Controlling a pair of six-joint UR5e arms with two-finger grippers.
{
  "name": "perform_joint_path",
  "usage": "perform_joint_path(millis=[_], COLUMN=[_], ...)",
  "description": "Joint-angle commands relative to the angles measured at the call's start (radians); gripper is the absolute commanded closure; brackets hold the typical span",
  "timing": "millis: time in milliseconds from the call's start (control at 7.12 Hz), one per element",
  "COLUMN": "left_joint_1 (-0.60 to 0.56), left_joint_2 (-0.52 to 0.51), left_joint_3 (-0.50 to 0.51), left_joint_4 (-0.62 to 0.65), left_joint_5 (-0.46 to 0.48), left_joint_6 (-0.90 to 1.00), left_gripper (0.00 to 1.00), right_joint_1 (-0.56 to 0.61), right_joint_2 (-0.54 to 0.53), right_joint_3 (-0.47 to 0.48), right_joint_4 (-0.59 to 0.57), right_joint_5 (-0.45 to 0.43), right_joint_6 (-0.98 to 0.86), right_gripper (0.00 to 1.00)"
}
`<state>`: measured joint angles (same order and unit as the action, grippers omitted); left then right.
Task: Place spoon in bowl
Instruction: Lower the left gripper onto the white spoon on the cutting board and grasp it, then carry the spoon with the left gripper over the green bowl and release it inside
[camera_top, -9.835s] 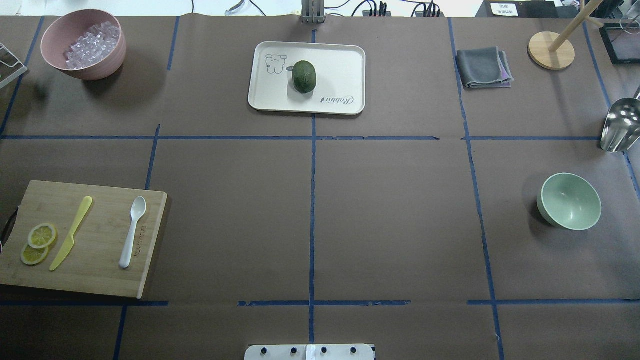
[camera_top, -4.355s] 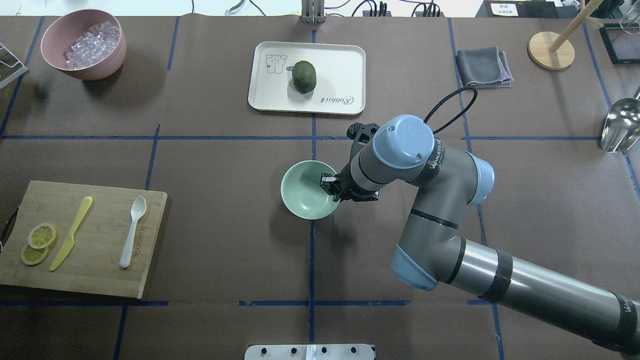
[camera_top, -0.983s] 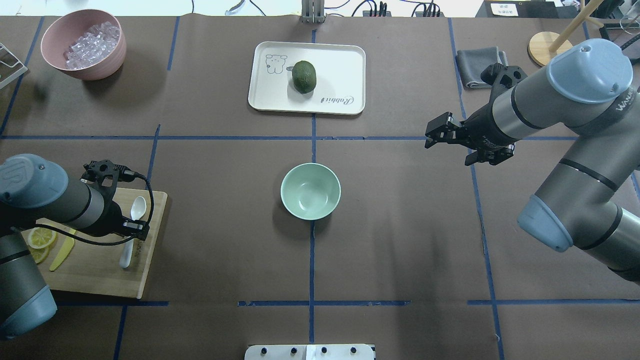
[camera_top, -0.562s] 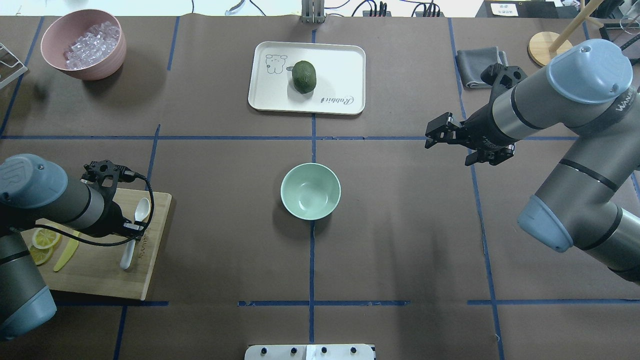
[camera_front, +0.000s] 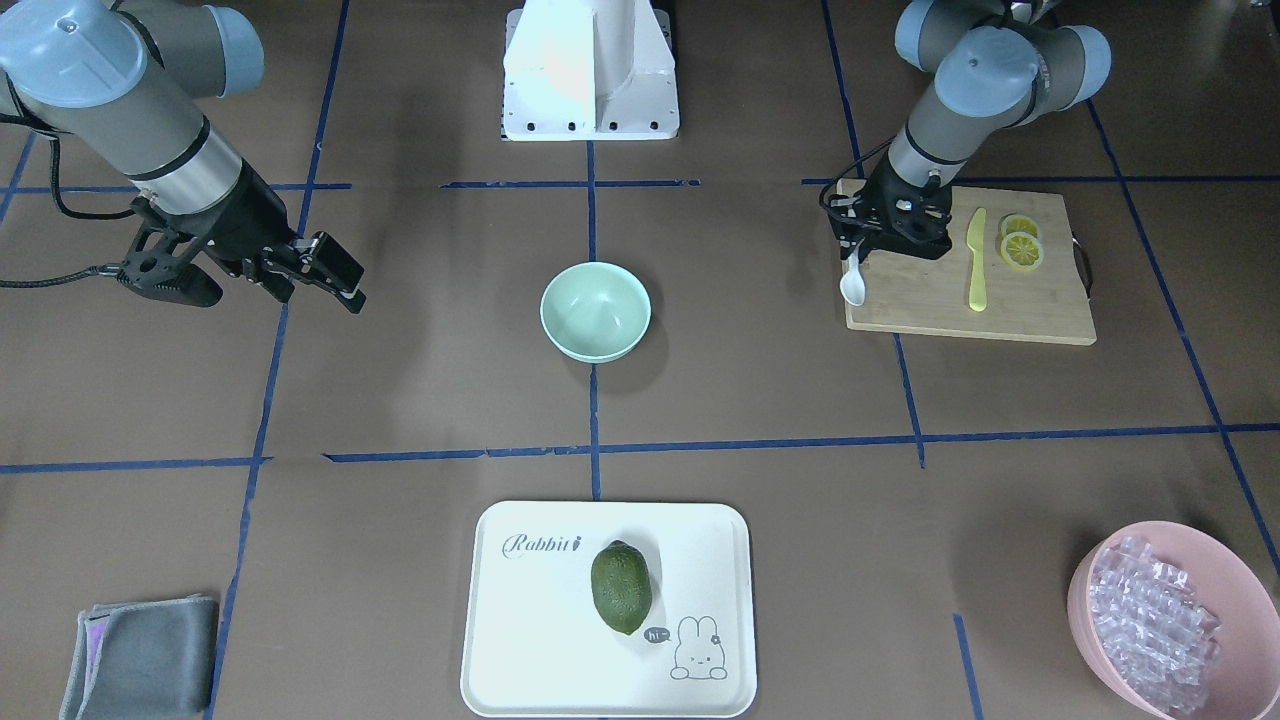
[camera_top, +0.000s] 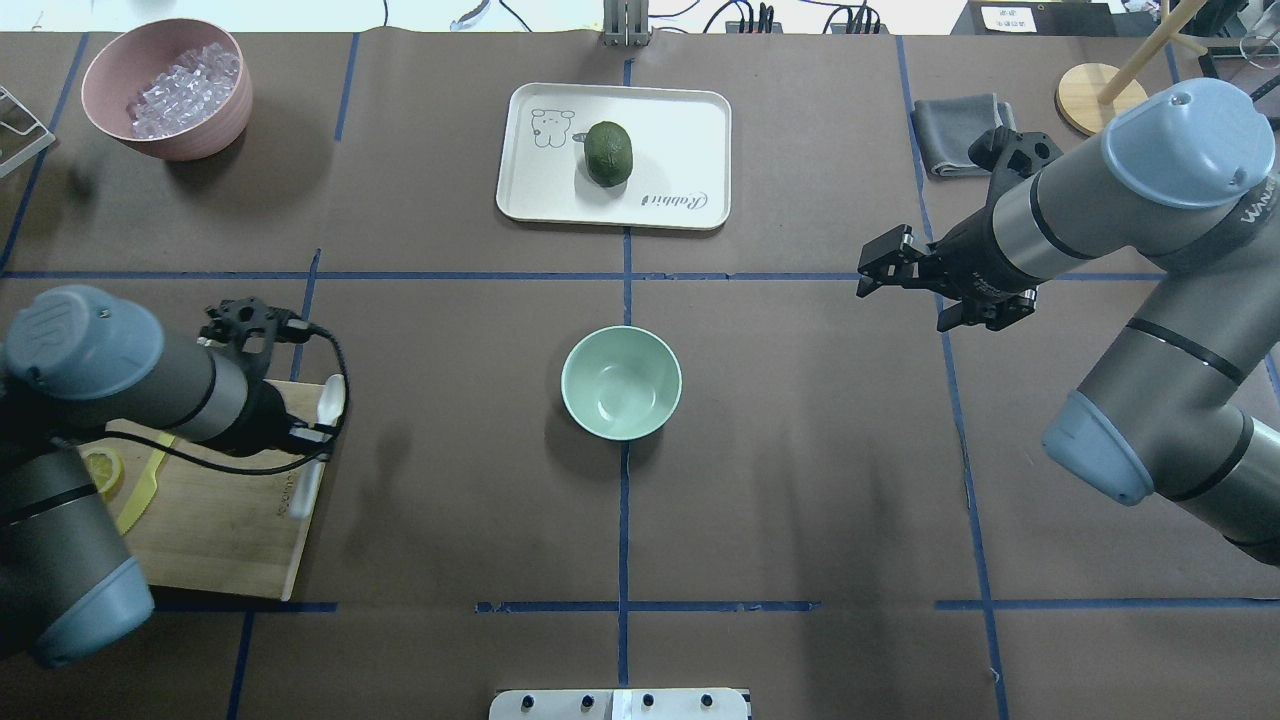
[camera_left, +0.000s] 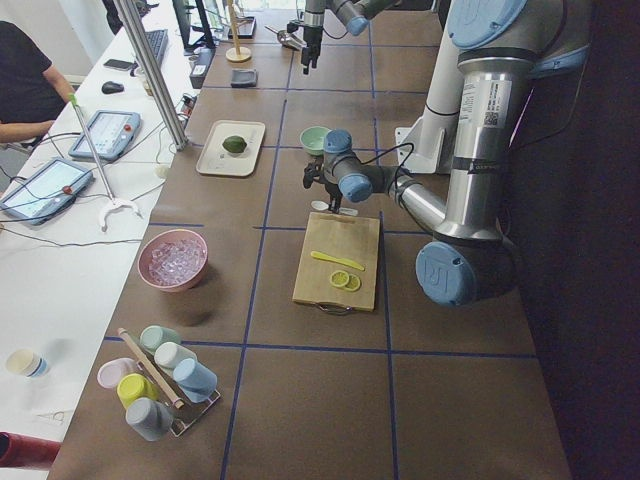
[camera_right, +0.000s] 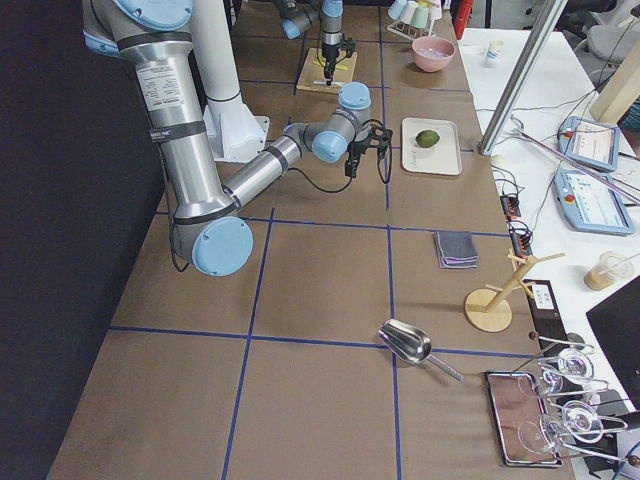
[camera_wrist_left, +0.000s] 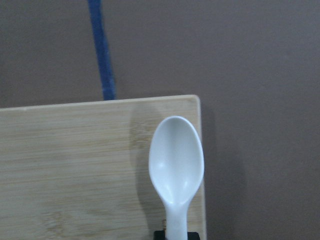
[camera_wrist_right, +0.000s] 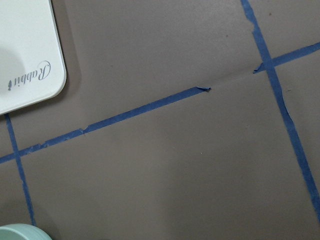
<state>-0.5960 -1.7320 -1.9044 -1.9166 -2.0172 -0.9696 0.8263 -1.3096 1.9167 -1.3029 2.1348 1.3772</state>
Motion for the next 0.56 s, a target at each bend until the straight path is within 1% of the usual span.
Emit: perform_joint_path(millis=[0,140,281,421], left_joint_1=[0.063,0.07,0.087,0.106], left_joint_2=[-0.276,-0.378,-0.459,-0.568], left_joint_3=[0.054,0.097,0.161,0.256], left_joint_4=[0.176,0.2,0.192,0.192], left_joint_5=[0.011,0.012,0.032,0.091], left_joint_6=[0.008,0.008,0.009,0.011], left_gripper=[1.0,1.0,1.0,1.0], right_joint_1=[0.031,0.059,0.068,0.068], right_joint_2=[-0.048,-0.065,-0.088,-0.091], right_joint_3=[0.012,0.01,0.008,0.004], right_joint_4=[0.001,0.001,0.001,0.001], right_joint_5=[0.001,0.001,0.001,0.001], right_joint_6=[-0.102,-0.148,-0.203,-0.216], right_gripper=[0.0,0.0,0.0,0.0])
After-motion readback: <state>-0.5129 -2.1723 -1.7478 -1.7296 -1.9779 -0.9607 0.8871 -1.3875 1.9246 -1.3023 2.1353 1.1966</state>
